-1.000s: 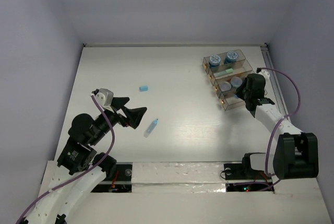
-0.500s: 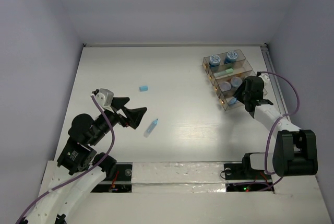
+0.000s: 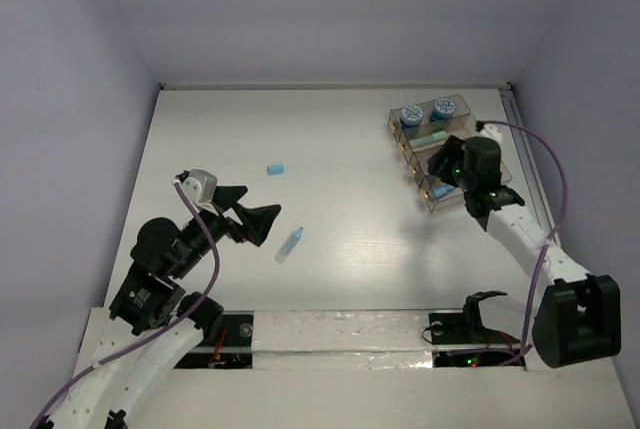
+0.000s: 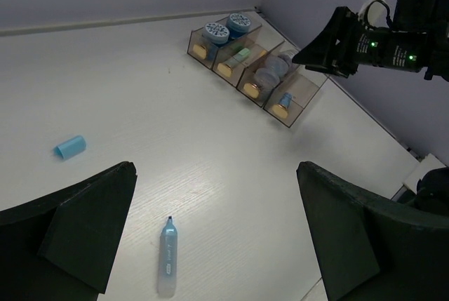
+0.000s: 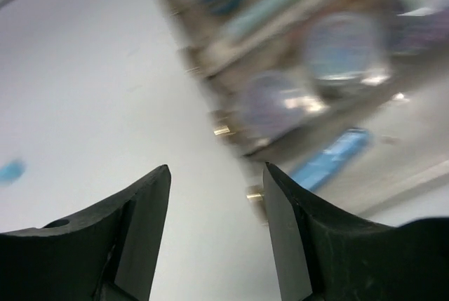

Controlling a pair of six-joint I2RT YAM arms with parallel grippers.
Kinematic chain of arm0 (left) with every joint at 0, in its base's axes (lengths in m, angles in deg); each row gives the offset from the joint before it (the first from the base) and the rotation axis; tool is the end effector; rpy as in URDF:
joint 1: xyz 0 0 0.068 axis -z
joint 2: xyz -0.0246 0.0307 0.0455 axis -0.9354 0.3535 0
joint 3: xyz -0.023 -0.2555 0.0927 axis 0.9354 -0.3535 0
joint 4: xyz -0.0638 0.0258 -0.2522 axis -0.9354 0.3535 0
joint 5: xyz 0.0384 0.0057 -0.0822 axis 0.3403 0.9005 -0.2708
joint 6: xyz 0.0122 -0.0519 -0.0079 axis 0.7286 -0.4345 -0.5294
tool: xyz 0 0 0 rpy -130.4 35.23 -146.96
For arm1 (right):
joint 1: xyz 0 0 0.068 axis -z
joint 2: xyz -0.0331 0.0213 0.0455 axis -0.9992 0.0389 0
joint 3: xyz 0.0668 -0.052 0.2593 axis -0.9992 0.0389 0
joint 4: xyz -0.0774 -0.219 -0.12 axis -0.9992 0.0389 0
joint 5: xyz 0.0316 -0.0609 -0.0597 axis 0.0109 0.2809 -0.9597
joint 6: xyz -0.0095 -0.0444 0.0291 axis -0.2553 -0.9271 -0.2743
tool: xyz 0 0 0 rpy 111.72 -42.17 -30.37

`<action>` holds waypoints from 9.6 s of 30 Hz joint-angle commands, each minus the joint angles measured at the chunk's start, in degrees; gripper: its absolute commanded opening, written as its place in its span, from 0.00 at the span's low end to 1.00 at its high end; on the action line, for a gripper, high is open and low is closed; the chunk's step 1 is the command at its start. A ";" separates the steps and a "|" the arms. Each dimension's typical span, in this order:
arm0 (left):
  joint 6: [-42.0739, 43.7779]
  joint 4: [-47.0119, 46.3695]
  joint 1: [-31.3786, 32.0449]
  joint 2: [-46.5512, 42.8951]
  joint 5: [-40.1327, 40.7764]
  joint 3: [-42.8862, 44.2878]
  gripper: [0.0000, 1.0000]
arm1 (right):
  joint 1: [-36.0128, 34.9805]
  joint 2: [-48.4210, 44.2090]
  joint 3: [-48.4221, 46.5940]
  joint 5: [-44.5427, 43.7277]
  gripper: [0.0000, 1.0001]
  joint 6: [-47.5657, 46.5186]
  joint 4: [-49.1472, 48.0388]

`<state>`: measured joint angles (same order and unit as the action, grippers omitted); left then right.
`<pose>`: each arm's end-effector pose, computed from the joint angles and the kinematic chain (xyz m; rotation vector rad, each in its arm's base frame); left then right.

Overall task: Sort the stationery into containers
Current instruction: Place the stationery in the storage box, then pick up the stationery from the center of the board, then place the stationery in the storage box, then pick up the pen from the center of the board, then move the pen cap to the center of the board.

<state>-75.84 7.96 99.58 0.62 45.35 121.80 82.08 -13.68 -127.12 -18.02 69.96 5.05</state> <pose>0.0801 -0.0549 0.3550 0.3699 1.4429 -0.7768 0.2543 0.0220 0.2553 0.4551 2.0157 0.2666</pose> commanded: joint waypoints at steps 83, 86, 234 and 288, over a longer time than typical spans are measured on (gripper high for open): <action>-1.43 0.29 -1.37 -6.42 18.76 0.77 0.99 | -56.01 62.71 -59.57 -11.08 0.04 1.27 -0.64; -1.34 0.29 -1.37 -6.34 18.85 0.85 0.99 | -53.90 57.01 -54.29 -8.79 0.04 1.89 -7.67; -5.64 17.34 10.06 73.65 2.94 11.14 0.00 | -13.82 -19.92 8.74 27.25 0.85 4.00 -11.81; -1.87 -6.31 -8.05 16.60 -5.06 3.05 0.00 | -37.46 69.02 -56.56 16.18 0.90 12.35 -14.01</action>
<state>-78.42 4.33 91.34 18.15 41.00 125.16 45.27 53.31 -180.65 0.93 80.29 -7.25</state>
